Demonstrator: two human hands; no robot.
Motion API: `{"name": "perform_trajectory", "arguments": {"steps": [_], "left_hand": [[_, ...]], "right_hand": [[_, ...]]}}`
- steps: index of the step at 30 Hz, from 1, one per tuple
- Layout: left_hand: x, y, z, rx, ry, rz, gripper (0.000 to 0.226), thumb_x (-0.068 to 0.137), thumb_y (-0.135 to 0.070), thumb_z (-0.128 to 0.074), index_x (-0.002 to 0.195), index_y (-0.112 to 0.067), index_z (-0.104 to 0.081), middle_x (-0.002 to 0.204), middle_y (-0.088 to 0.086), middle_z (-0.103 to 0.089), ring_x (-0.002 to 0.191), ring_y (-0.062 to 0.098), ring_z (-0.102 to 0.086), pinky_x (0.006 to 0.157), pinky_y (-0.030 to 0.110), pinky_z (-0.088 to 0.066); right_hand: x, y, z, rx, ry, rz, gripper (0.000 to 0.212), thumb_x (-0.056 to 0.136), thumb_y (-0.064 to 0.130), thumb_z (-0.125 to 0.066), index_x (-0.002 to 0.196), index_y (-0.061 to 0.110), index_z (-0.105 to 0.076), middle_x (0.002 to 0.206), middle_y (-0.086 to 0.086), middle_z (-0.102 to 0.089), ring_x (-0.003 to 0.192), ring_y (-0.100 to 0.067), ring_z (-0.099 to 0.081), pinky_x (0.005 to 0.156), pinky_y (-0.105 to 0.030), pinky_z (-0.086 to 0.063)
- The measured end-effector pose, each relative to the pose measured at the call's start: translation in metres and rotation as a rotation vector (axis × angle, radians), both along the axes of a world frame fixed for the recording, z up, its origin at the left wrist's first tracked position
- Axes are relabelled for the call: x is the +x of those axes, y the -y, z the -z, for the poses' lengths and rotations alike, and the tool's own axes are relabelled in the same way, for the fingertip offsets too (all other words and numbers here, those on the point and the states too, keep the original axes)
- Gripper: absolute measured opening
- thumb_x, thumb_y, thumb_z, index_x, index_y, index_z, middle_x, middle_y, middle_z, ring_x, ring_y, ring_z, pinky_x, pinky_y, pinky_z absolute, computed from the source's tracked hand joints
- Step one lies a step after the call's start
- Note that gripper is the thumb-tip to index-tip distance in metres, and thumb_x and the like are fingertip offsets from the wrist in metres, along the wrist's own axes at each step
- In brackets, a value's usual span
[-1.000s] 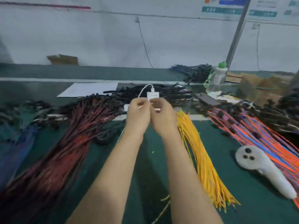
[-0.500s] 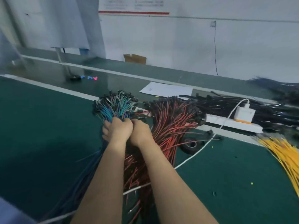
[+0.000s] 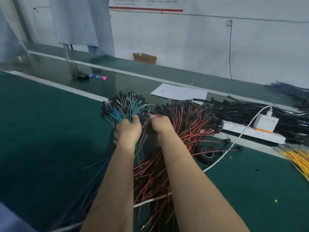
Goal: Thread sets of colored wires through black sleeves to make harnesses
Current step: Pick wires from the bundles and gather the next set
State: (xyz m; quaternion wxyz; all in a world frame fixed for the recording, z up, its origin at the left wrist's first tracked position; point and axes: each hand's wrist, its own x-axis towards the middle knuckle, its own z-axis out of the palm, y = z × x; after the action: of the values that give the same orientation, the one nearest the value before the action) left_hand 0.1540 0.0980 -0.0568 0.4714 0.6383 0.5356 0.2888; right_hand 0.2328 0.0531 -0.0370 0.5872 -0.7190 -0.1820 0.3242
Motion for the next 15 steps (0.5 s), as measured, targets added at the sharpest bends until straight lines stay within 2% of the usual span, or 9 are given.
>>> {"name": "perform_trajectory", "arguments": {"steps": [2,5,7,8,9,10,12,13,15], "left_hand": [[-0.002,0.002,-0.003,0.031,-0.003,0.008,0.059,0.096,-0.042,-0.036,0.126,0.009,-0.042,0.134,0.033,-0.041,0.125,0.050,-0.039,0.107,0.057,-0.032],[-0.004,0.006,-0.010,0.085,0.043,0.022,0.051,0.098,-0.036,-0.037,0.116,0.010,-0.049,0.122,0.032,-0.051,0.115,0.046,-0.049,0.096,0.047,-0.042],[-0.002,0.014,-0.017,0.111,0.078,0.051,0.046,0.100,-0.033,-0.037,0.093,0.007,-0.057,0.101,0.028,-0.060,0.107,0.041,-0.054,0.084,0.041,-0.046],[0.000,0.018,-0.021,0.118,0.090,0.079,0.045,0.100,-0.033,-0.035,0.077,-0.001,-0.055,0.092,0.024,-0.063,0.102,0.039,-0.057,0.080,0.039,-0.046],[0.003,0.023,-0.025,0.113,0.108,0.117,0.045,0.101,-0.034,-0.033,0.069,-0.009,-0.052,0.092,0.022,-0.065,0.099,0.038,-0.061,0.083,0.038,-0.047],[0.005,0.027,-0.030,0.095,0.138,0.158,0.046,0.102,-0.035,-0.031,0.069,-0.011,-0.053,0.096,0.021,-0.067,0.096,0.034,-0.064,0.085,0.034,-0.047],[0.011,0.036,-0.040,-0.013,0.274,0.239,0.050,0.104,-0.039,-0.024,0.093,-0.006,-0.061,0.096,0.011,-0.069,0.087,0.023,-0.067,0.078,0.029,-0.046],[0.014,0.043,-0.048,-0.120,0.395,0.297,0.054,0.103,-0.042,-0.022,0.107,-0.004,-0.060,0.094,0.007,-0.070,0.083,0.017,-0.067,0.076,0.028,-0.048],[0.022,0.058,-0.070,-0.322,0.665,0.449,0.059,0.101,-0.048,-0.019,0.116,-0.003,-0.054,0.094,0.007,-0.071,0.082,0.015,-0.069,0.077,0.029,-0.051]], "right_hand": [[0.004,0.006,-0.015,0.285,-0.384,0.020,0.033,0.097,-0.002,-0.033,0.067,0.008,-0.041,0.042,-0.002,-0.039,0.023,-0.008,-0.033,0.029,-0.012,-0.024],[0.014,0.021,-0.044,0.579,-0.670,-0.081,0.036,0.103,0.014,-0.031,0.067,0.012,-0.037,0.034,0.008,-0.027,0.023,-0.002,-0.019,0.026,-0.014,-0.012],[0.018,0.036,-0.063,0.657,-0.608,-0.138,0.037,0.105,0.021,-0.032,0.069,0.011,-0.040,0.034,0.010,-0.025,0.024,-0.001,-0.018,0.026,-0.013,-0.011],[0.019,0.044,-0.072,0.675,-0.538,-0.165,0.037,0.105,0.023,-0.034,0.071,0.011,-0.042,0.035,0.010,-0.025,0.025,-0.001,-0.018,0.027,-0.013,-0.011],[0.020,0.052,-0.080,0.706,-0.479,-0.185,0.035,0.104,0.022,-0.035,0.072,0.011,-0.044,0.036,0.010,-0.025,0.026,0.000,-0.018,0.027,-0.013,-0.012],[0.021,0.061,-0.087,0.756,-0.451,-0.202,0.033,0.104,0.021,-0.038,0.073,0.011,-0.046,0.037,0.010,-0.026,0.027,0.000,-0.019,0.027,-0.012,-0.013],[0.024,0.082,-0.103,0.878,-0.453,-0.238,0.029,0.102,0.019,-0.041,0.076,0.009,-0.049,0.040,0.010,-0.027,0.029,0.000,-0.023,0.028,-0.012,-0.017],[0.027,0.094,-0.111,0.914,-0.439,-0.270,0.028,0.101,0.018,-0.041,0.077,0.009,-0.050,0.042,0.010,-0.028,0.029,0.000,-0.025,0.029,-0.011,-0.019],[0.031,0.122,-0.122,0.876,-0.296,-0.320,0.026,0.101,0.018,-0.040,0.078,0.009,-0.050,0.044,0.009,-0.032,0.032,-0.001,-0.028,0.032,-0.012,-0.021]]}}
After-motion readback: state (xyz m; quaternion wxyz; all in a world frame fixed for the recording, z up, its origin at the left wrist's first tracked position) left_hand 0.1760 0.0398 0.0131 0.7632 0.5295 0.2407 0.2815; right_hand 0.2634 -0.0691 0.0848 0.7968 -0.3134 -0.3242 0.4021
